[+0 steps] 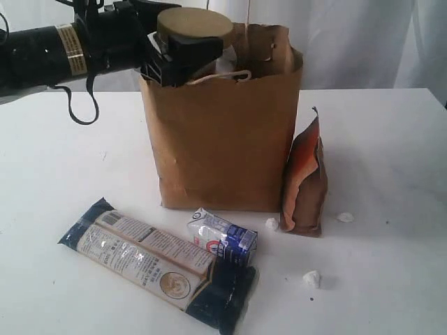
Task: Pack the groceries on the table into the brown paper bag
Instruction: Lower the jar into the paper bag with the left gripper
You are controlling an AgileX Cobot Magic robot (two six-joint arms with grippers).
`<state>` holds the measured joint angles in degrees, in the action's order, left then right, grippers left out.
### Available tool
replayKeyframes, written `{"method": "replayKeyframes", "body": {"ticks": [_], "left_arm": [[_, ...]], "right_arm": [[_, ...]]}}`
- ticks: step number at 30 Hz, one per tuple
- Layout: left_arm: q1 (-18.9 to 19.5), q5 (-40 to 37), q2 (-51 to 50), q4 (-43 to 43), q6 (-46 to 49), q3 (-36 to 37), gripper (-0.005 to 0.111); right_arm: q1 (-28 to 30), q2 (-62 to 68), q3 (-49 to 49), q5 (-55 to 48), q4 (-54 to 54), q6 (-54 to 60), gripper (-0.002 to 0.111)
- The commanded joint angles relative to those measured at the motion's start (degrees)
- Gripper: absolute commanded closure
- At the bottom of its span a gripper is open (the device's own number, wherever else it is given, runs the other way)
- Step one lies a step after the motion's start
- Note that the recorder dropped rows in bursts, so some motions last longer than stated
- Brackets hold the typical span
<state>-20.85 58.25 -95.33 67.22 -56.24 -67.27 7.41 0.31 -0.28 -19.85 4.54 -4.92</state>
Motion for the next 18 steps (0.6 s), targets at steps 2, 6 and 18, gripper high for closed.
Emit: {"method": "replayKeyframes", "body": {"ticks": [2, 6, 18], "left_arm": [[0.13, 1.71, 0.56, 2.80, -2.03, -0.80, 0.100], [0.13, 1.71, 0.56, 4.84, -2.03, -0.80, 0.080], [0.13, 1.59, 0.56, 5.25, -5.79, -0.68, 0.047]], "right_arm": [[-0.02, -0.31, 0.28, 0.19, -0.06, 0.00, 0.108], [-0.02, -0.31, 0.28, 0.19, -0.06, 0.00, 0.108], [-0.02, -0.31, 0.28, 0.19, -0.06, 0.00, 0.108]]}}
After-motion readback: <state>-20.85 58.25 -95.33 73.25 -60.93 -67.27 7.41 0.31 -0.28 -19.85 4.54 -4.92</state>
